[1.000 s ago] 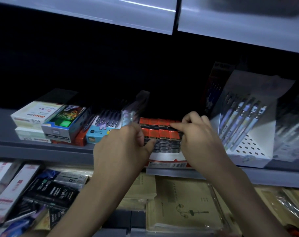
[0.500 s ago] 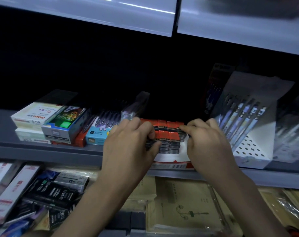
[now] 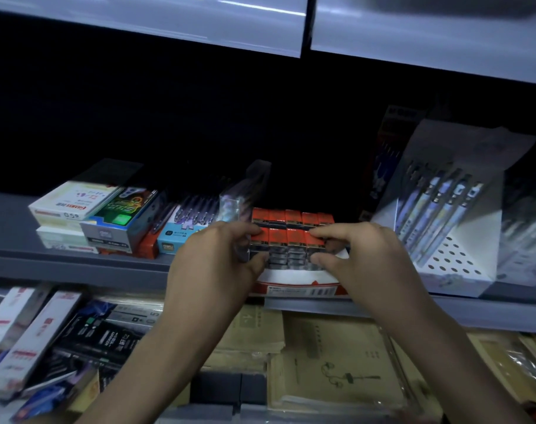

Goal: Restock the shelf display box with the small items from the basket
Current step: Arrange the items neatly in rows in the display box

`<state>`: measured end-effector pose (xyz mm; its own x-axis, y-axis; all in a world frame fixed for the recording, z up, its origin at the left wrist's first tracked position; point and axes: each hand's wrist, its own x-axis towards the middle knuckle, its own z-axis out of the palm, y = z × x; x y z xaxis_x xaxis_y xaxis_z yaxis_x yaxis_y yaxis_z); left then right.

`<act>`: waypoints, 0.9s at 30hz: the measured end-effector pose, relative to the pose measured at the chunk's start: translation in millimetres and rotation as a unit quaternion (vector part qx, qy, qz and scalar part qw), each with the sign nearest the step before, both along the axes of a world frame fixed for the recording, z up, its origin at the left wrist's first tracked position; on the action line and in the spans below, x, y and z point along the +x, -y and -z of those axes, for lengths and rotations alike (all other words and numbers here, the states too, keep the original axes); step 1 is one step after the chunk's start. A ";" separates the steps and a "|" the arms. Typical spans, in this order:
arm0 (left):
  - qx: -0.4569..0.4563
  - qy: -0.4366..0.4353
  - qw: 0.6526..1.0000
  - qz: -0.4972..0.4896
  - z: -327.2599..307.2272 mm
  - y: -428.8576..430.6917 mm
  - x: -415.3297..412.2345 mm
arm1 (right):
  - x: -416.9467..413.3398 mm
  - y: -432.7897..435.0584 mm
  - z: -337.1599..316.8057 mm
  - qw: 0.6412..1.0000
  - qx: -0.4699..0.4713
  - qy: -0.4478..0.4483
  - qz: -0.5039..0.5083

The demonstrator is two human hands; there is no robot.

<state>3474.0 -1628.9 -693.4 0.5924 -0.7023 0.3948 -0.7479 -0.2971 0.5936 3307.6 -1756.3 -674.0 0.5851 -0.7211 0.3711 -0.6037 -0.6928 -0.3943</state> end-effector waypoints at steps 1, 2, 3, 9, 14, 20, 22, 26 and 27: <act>-0.002 -0.003 1.000 -0.008 0.3 0.8 -0.7 | -0.1 0.0 0.2 1.000 0.001 0.004 0.003; -0.003 0.001 1.000 -0.017 0.3 1.2 -1.9 | 0.5 -0.2 0.4 1.000 0.000 0.007 0.006; -0.004 0.007 1.000 -0.024 0.3 1.7 -2.7 | 1.2 -1.0 0.4 1.000 -0.001 0.005 0.009; -0.022 -0.029 0.999 -0.024 2.7 0.0 -3.2 | -4.6 -4.0 -2.5 1.000 -0.001 -0.001 0.000; -0.016 -0.089 0.995 -0.034 7.0 -2.8 -2.7 | -9.9 -4.9 -2.8 1.000 -0.007 0.001 -0.012; -0.003 -0.211 0.977 0.035 9.2 -18.7 -4.7 | -34.2 -22.2 -2.2 0.999 0.025 0.020 -0.030; 0.008 -0.250 0.965 0.079 3.9 -25.8 -11.8 | -40.2 -27.2 0.4 0.995 0.079 0.016 -0.057; 0.006 -0.230 0.966 0.114 1.4 -31.0 -18.3 | -42.5 -32.9 2.7 0.994 0.092 0.021 -0.049; 0.007 -0.205 0.974 0.096 3.6 -30.4 -17.2 | -41.2 -33.2 4.4 0.996 0.076 0.024 -0.036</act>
